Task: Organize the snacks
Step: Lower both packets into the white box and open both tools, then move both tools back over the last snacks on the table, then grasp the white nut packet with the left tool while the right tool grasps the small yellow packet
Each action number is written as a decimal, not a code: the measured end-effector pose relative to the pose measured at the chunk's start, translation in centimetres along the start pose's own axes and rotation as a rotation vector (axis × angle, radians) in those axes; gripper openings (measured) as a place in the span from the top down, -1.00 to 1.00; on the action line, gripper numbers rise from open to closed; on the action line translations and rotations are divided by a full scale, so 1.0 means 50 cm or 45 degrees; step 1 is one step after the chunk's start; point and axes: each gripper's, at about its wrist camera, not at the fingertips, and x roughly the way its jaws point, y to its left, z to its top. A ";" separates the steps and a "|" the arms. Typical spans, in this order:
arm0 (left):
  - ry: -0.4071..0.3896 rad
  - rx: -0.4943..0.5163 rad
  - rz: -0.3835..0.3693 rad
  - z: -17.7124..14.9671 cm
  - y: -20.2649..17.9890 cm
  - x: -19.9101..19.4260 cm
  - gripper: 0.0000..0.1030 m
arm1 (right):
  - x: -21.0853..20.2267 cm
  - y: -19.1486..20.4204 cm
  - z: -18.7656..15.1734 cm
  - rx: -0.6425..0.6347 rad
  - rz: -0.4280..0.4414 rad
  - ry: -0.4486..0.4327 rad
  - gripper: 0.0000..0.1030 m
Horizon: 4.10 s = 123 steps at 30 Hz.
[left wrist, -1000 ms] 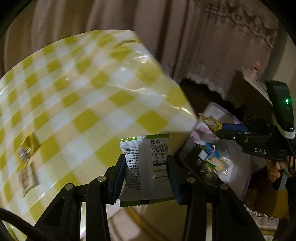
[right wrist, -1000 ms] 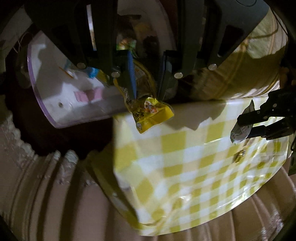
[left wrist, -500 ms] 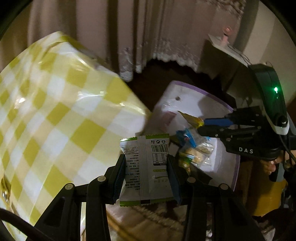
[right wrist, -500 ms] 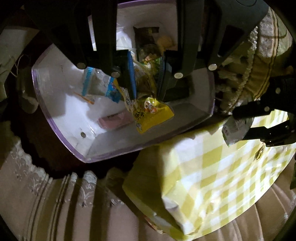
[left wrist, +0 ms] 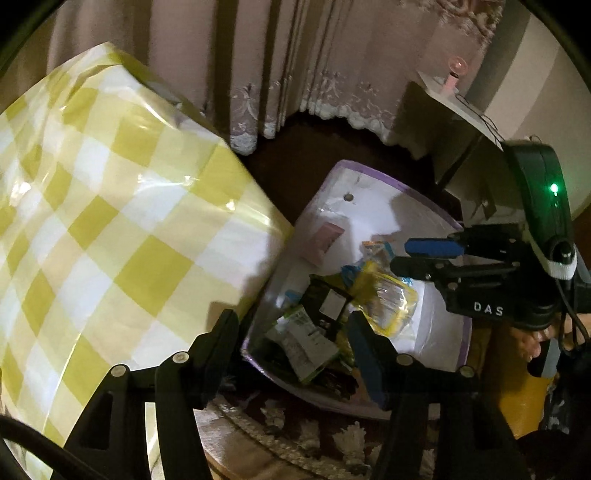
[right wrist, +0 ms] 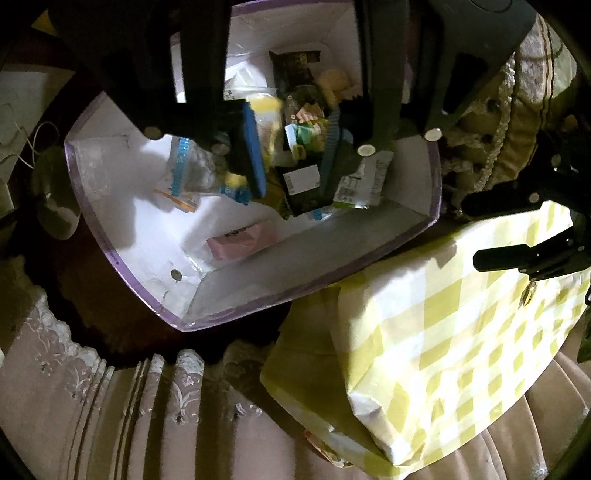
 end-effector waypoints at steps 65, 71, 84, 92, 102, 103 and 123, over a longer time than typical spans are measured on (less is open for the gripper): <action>-0.285 -1.390 0.550 -0.419 0.580 -0.259 -0.58 | 0.032 0.438 0.132 -0.485 0.212 0.011 -0.37; -0.260 -1.284 0.627 -0.379 0.625 -0.244 -0.66 | 0.049 0.478 0.137 -0.510 0.229 0.020 -0.41; -0.128 -1.024 0.776 -0.367 0.616 -0.225 -0.34 | 0.101 0.662 0.221 -0.563 0.254 -0.118 -0.64; -0.204 -1.160 0.776 -0.439 0.619 -0.269 -0.24 | 0.178 0.790 0.242 -0.506 0.292 -0.068 -0.69; -0.305 -1.298 0.773 -0.505 0.635 -0.315 -0.23 | 0.264 0.885 0.274 -0.526 0.386 -0.022 -0.69; -0.309 -1.311 0.771 -0.511 0.638 -0.316 -0.23 | 0.269 0.890 0.275 -0.533 0.395 -0.016 -0.69; -0.351 -1.346 0.780 -0.525 0.640 -0.326 -0.23 | 0.289 0.976 0.234 -0.733 0.353 -0.077 0.06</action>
